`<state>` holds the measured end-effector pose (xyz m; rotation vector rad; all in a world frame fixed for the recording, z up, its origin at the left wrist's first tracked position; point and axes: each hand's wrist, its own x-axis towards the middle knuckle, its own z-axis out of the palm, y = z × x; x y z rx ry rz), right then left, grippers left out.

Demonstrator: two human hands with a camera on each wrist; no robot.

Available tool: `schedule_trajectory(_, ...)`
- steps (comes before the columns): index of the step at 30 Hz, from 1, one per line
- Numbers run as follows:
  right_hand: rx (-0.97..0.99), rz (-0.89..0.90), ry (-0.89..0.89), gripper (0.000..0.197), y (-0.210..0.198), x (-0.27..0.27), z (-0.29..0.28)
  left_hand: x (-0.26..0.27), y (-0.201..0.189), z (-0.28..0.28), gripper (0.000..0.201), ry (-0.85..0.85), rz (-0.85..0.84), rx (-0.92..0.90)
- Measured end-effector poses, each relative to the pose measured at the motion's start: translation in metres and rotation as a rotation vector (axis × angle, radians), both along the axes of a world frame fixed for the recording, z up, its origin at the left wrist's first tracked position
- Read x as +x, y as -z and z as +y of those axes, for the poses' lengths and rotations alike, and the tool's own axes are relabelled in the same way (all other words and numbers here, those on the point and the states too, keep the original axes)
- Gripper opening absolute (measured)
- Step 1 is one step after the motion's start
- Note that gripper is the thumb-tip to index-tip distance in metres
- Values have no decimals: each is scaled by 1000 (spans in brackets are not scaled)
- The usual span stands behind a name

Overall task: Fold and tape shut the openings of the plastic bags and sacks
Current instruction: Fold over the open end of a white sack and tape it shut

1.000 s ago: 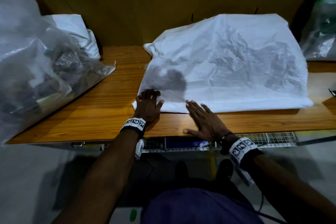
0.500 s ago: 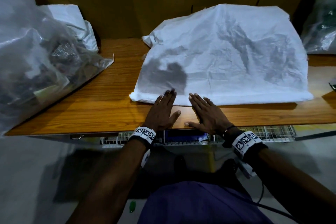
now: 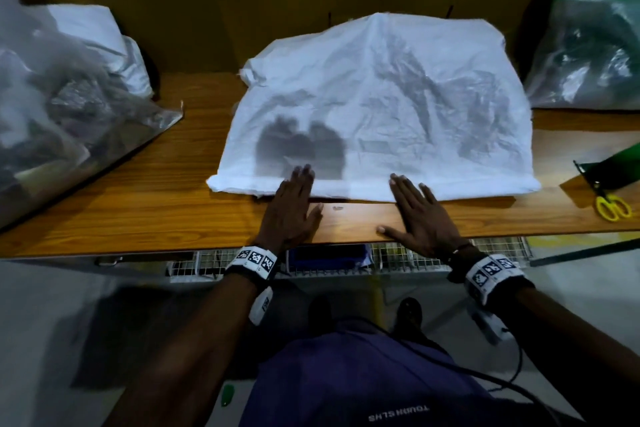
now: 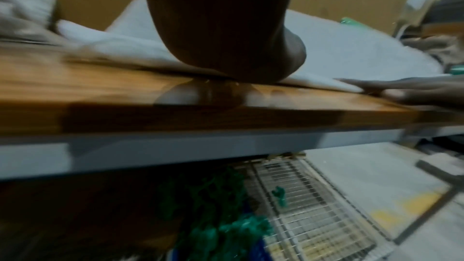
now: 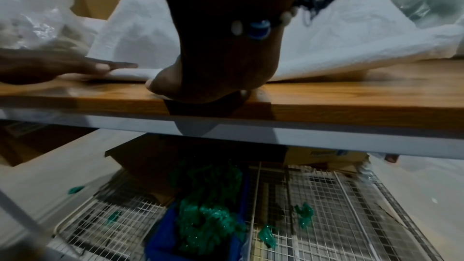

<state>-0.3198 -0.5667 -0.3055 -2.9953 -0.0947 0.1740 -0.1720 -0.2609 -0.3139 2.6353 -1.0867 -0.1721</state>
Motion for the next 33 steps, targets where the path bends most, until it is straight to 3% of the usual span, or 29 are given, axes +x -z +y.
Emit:
schedule_trajectory(3, 5, 14, -9, 107, 0, 0, -3, -19, -6, -67, 76, 209, 28, 18)
schedule_trajectory(6, 17, 15, -33, 106, 0, 4, -10, -26, 1, -107, 77, 161, 88, 39)
schedule_trajectory(10, -11, -7, -71, 105, 1, -9, -40, -28, 7, -106, 75, 148, 91, 57)
schedule_trajectory(17, -2, -12, 27, 102, -5, -65, -152, -27, 10, -107, 76, 141, 93, 76)
schedule_trajectory(28, 36, 7, 145, 99, 3, -48, -105, -62, -1, -161, 74, -30, 72, 162)
schedule_trajectory(33, 37, -19, 61, 103, 3, -45, -122, -60, 1, -160, 76, -36, 51, 217)
